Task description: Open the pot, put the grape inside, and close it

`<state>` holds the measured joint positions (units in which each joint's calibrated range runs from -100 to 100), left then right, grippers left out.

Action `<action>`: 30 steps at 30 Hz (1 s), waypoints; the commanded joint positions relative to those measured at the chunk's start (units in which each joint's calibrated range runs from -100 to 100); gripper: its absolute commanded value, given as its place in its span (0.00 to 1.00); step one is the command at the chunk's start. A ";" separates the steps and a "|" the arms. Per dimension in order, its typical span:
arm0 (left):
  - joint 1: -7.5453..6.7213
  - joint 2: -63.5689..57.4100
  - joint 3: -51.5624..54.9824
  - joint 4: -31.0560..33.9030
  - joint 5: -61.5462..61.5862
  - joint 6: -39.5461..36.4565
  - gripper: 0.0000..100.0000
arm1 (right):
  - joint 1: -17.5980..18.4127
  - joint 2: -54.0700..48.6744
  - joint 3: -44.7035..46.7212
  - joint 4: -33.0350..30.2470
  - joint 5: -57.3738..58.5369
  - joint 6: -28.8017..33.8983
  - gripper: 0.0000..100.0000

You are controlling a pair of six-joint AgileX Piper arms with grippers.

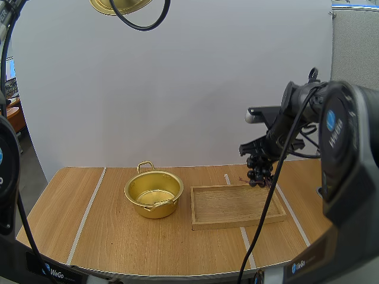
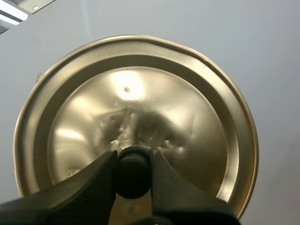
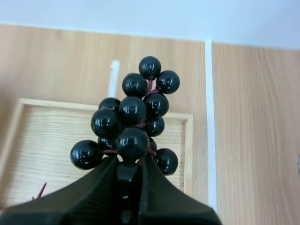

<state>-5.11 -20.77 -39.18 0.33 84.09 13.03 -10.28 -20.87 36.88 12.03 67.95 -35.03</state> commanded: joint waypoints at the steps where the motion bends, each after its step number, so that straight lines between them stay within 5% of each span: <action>1: -0.20 -0.32 -0.57 0.82 -1.52 -0.24 0.00 | 2.40 -9.04 -6.51 1.93 10.55 -0.38 0.00; 9: -0.20 -0.32 -0.57 0.82 -1.52 -0.24 0.00 | 8.77 -9.62 -17.60 6.47 22.50 -0.38 0.00; 20: -0.20 -0.32 -0.57 0.82 -1.52 -0.24 0.00 | 20.08 -4.68 -21.59 6.51 22.33 1.12 0.00; 30: -0.20 -0.32 -0.57 0.82 -1.52 -0.24 0.00 | 25.23 7.85 -26.45 6.51 20.05 1.12 0.00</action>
<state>-5.11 -20.77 -39.18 0.33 84.09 13.03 12.03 -20.75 13.98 17.95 90.81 -34.04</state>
